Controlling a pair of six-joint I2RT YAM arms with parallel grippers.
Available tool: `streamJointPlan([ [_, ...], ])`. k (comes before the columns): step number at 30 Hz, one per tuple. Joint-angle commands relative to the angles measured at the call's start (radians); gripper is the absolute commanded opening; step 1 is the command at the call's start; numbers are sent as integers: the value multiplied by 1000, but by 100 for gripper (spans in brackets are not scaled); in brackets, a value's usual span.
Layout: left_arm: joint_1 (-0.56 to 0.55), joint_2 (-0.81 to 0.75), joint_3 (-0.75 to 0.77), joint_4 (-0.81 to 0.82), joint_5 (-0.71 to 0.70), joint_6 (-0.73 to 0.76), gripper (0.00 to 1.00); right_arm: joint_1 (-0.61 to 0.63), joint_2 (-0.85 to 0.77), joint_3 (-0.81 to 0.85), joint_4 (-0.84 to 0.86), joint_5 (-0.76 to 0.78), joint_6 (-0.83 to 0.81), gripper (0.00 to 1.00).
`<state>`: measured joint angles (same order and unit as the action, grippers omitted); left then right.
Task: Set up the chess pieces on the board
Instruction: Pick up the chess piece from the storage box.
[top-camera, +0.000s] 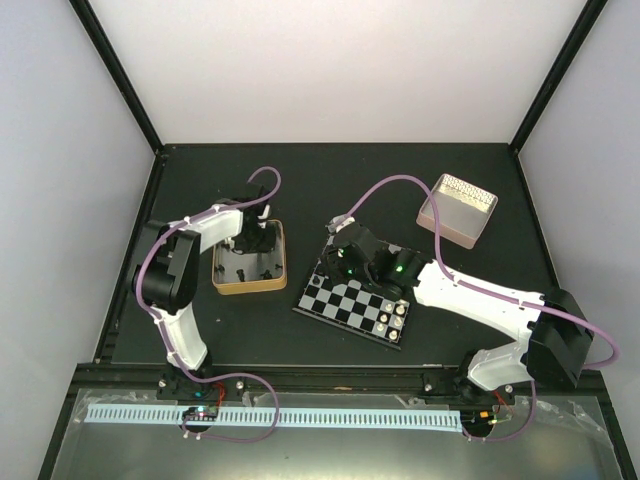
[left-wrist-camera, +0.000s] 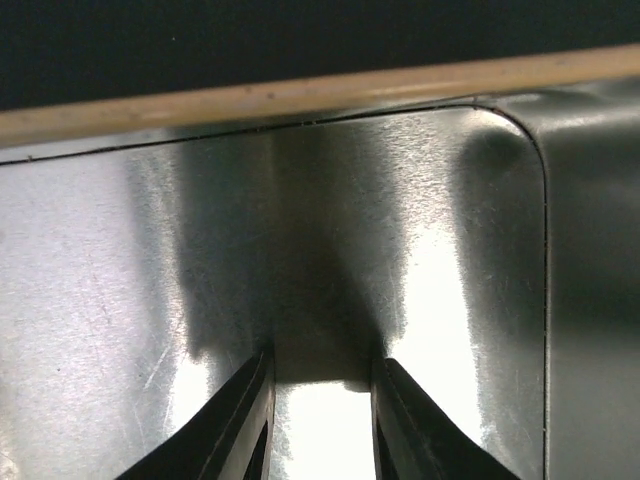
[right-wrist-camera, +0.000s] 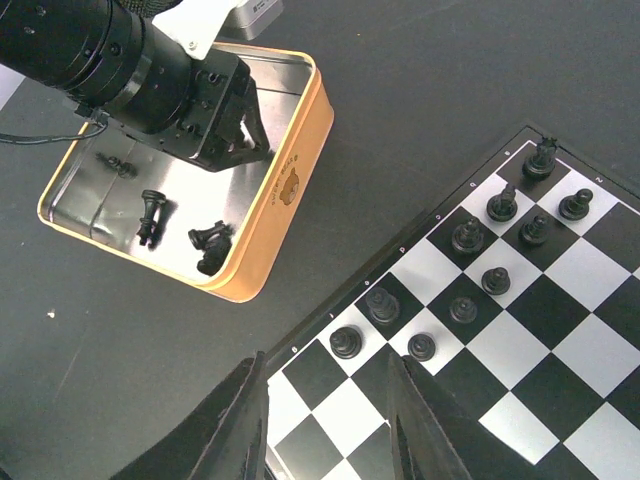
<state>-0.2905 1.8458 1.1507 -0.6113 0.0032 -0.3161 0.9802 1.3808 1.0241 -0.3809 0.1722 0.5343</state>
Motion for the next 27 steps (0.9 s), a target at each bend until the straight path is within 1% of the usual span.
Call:
streamJointPlan([
  [1,-12,0,-22,-69,13,-25,32,-5,-3,-1,22,-7,11,35],
  [6,-20,-57,-61,-80,22,-50,44,-5,-4,0,21,-9,14,35],
  [8,-22,-87,-84,-81,2,-67,47,-5,-2,-1,22,-12,16,35],
  [11,-22,-143,-113,-75,-61,-97,51,-5,1,1,26,-17,19,35],
  [13,-20,-167,-120,-79,-146,-131,54,-5,3,3,26,-20,19,35],
  [17,-2,-199,-137,-54,-273,-244,55,-5,3,2,25,-20,17,35],
  [20,16,-225,-167,6,-328,-317,53,-5,0,0,18,-15,15,35],
  [27,67,-179,-153,58,-352,-398,52,-5,-19,-16,13,-2,11,34],
])
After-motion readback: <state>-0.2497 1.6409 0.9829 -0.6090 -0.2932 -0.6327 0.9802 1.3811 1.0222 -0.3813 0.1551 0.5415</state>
